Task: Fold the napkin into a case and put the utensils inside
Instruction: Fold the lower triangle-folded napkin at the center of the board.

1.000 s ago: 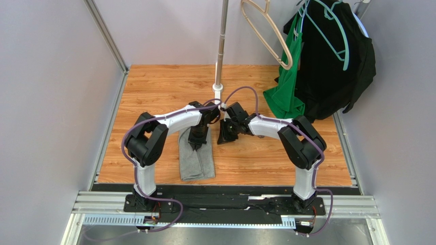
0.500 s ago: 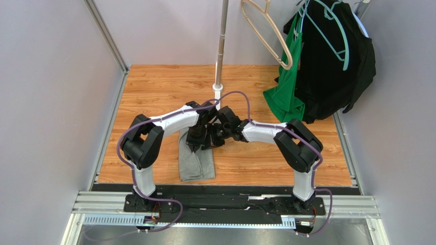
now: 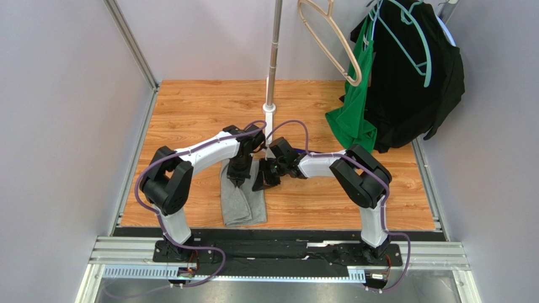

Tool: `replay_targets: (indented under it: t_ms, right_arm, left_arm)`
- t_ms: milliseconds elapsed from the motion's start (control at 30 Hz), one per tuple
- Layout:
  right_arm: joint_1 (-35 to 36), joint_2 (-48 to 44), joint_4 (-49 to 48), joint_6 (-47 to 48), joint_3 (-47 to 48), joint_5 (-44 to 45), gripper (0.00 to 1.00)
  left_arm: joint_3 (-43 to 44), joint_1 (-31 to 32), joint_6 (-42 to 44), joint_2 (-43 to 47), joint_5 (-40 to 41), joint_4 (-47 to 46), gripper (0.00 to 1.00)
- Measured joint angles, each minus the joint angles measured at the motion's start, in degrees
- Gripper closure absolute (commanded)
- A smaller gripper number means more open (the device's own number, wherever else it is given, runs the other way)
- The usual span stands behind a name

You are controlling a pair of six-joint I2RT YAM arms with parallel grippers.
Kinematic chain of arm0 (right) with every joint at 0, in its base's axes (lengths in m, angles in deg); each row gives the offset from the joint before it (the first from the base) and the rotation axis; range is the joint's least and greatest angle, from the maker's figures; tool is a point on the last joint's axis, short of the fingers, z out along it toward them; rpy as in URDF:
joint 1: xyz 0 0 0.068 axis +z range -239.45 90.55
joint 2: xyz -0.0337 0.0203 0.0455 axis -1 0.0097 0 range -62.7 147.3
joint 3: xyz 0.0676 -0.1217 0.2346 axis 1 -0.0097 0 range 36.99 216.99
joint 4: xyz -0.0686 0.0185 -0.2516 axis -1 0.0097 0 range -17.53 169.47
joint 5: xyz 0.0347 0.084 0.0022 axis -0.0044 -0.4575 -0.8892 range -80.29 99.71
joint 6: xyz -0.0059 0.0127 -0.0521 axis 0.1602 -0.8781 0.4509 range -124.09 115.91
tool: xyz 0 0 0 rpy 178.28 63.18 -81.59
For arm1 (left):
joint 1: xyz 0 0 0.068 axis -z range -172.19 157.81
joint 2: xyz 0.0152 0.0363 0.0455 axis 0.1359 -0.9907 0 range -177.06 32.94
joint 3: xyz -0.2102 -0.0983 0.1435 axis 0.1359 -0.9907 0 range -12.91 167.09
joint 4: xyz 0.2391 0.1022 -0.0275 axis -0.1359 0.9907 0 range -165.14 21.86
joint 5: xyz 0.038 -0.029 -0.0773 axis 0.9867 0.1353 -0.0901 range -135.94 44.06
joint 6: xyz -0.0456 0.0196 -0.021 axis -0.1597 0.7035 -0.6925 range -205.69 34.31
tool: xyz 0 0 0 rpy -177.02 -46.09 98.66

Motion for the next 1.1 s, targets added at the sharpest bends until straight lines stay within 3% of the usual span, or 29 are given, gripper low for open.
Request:
replay_targets:
  t_ms: [667, 900, 1100]
  right_arm:
    - [-3.4, 1.4, 7.2, 7.3, 5.6, 1.4, 1.00]
    - [-3.5, -2.2, 4.6, 8.2, -0.2, -0.4, 0.76]
    - [-3.3, -9.4, 4.0, 7.6, -6.5, -3.5, 0.62]
  left_arm:
    - [-1.3, -1.5, 0.4, -3.1, -0.4, -3.5, 1.00]
    - [1.3, -2.4, 0.1, -5.1, -1.3, -5.1, 1.00]
    - [1.3, -2.6, 0.0, -5.8, -3.1, -6.2, 1.00]
